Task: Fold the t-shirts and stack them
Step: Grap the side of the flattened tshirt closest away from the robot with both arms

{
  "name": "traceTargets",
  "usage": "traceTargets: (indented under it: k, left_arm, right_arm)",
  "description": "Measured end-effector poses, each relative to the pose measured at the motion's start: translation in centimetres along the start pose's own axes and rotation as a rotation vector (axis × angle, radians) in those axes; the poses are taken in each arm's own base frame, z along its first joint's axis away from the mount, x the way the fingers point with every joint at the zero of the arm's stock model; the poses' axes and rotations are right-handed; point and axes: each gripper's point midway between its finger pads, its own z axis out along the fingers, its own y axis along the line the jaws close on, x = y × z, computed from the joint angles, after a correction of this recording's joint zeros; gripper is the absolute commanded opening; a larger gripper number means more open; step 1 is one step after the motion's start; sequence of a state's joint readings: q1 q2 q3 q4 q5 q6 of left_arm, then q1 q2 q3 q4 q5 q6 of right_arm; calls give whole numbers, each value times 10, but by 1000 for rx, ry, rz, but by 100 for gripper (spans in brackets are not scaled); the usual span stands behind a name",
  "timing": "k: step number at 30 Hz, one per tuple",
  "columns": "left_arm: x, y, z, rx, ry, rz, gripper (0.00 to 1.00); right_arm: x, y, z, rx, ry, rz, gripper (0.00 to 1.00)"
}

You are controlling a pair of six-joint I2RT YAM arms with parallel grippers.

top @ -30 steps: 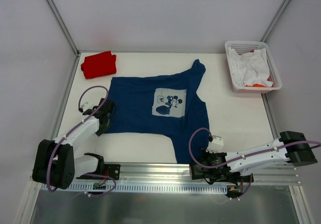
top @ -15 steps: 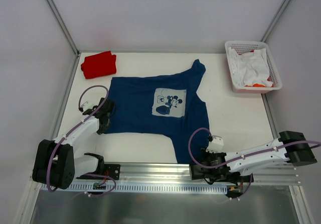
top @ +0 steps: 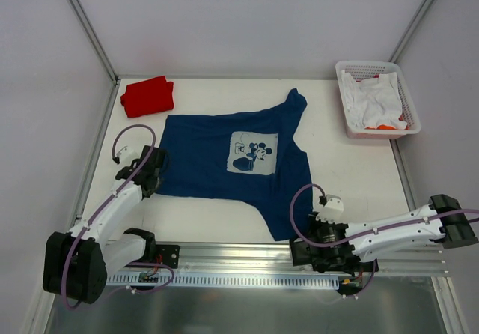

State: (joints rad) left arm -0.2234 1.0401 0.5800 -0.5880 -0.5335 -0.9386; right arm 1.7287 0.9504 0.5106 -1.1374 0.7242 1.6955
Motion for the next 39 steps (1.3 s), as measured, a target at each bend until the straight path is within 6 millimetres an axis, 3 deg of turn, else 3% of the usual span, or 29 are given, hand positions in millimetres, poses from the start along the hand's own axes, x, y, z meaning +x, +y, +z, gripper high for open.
traceTargets:
  k: [13,21,33,39]
  left_arm:
    - [-16,-9,-15,80,-48,-22,0]
    - [-40,-25,-33,143,-95,-54,0]
    - [-53,-23,-36,141,-122,-74,0]
    - [-57,-22,-36,137,-128,-80,0]
  right_arm:
    - [-49,21,-28,-96,-89,168,0]
    - [-78,28,-34,-101,-151,268,0]
    - [-133,13,-40,-71,-278,370,0]
    - [-150,5,-42,-36,-331,373,0]
